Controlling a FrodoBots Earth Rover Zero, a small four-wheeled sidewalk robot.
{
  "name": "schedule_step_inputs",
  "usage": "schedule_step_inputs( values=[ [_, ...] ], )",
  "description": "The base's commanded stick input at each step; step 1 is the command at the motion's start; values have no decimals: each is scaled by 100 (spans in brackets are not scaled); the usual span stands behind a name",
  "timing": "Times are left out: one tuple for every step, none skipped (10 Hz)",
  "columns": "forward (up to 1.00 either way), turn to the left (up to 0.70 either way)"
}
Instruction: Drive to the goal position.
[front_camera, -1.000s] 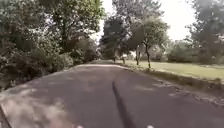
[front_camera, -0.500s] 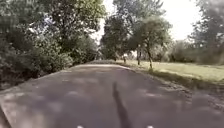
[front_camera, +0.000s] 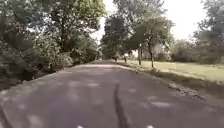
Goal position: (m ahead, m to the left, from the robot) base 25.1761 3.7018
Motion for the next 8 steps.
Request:
schedule_step_inputs(
  values=[
    [70, 0],
    [70, 0],
    [70, 13],
    [70, 35],
    [70, 35],
    [70, 5],
    [70, 0],
    [70, 0]
  ],
)
